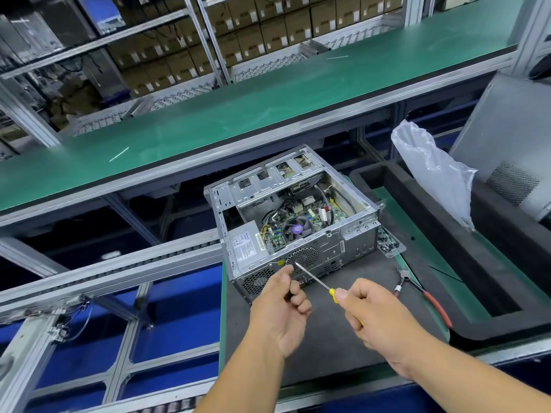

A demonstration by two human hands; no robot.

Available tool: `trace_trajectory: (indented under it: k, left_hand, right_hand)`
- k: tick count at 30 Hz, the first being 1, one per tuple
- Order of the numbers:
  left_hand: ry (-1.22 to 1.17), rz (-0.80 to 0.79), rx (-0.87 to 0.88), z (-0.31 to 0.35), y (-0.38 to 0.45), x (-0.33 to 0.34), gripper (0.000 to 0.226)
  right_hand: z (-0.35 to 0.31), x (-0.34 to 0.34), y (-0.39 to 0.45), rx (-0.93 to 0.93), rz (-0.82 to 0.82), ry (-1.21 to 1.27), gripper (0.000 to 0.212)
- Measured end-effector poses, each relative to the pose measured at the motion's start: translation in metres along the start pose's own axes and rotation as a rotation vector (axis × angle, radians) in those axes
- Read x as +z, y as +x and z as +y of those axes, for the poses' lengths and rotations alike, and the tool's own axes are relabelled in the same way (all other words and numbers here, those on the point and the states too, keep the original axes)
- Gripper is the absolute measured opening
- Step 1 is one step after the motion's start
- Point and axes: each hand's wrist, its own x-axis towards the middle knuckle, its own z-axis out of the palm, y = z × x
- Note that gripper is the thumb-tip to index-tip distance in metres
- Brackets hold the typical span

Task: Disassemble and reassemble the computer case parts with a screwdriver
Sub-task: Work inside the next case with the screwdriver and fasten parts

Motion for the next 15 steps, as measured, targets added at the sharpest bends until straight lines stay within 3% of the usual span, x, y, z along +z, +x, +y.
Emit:
trace_trajectory:
  k: [8,15]
  left_hand:
    - [0.047,0.039,0.170,0.0084,-0.0014,0.0042,0.021]
    - [0.114,0.028,0.204,0.0035,-0.0013,0.0093,0.012]
  right_hand:
    - [0.0024,0.0003,-0.0019,-0.010,0.023,-0.083,0.037]
    - [0.0037,0.0039,-0.0003,-0.029,0.055,-0.154,0.036]
